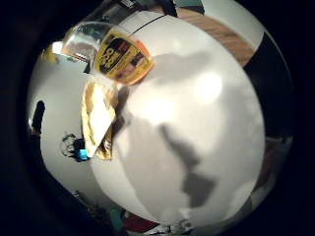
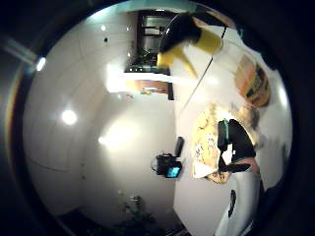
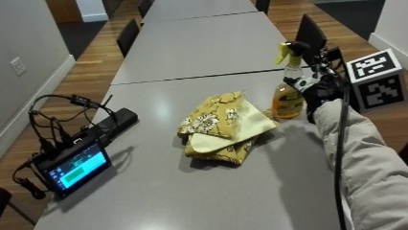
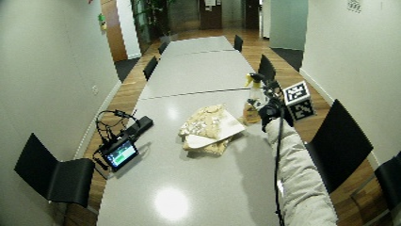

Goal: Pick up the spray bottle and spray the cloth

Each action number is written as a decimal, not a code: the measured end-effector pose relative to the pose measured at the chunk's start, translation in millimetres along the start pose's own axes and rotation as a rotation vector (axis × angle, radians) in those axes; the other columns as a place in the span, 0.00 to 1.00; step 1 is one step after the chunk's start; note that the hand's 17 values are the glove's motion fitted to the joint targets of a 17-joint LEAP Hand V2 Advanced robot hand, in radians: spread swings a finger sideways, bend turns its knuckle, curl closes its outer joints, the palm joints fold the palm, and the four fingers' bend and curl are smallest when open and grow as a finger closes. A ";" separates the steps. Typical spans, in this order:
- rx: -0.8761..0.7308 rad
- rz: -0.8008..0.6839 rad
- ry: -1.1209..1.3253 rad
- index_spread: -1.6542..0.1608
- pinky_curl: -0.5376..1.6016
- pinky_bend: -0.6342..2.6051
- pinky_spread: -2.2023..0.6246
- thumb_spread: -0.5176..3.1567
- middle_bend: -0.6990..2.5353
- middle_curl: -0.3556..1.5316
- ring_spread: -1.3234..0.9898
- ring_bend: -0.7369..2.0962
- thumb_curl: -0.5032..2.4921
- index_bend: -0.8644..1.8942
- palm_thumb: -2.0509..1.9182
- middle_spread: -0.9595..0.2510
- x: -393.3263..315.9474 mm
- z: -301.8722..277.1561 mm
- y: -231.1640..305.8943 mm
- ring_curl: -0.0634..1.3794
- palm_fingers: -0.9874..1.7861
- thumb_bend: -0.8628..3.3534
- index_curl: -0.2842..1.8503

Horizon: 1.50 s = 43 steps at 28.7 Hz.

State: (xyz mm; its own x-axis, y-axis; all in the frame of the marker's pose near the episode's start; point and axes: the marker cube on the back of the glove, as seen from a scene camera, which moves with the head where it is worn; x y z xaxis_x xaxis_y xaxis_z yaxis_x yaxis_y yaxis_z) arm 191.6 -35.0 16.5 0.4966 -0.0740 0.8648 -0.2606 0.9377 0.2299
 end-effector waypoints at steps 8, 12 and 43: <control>0.016 0.036 -0.138 0.78 0.35 0.23 0.80 0.41 0.38 0.40 0.54 0.40 0.31 0.43 0.74 0.80 46.2 -0.1 -11.1 0.27 0.43 0.28 0.33; 0.066 0.016 -0.221 0.78 0.31 0.19 0.79 0.39 0.42 0.41 0.53 0.39 0.32 0.51 0.75 0.77 57.1 -5.7 -19.4 0.25 0.56 0.27 0.34; 0.272 -0.729 1.036 0.78 0.45 0.32 0.71 0.28 0.37 0.46 0.51 0.44 0.38 0.42 0.81 0.74 -138.1 -7.3 -6.9 0.38 0.76 0.23 0.40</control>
State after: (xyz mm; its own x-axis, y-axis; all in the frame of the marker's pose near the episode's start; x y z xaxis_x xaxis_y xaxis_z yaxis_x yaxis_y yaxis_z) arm 130.8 -28.8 -107.8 0.9684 -0.1250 -0.2159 0.2417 0.6846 0.6876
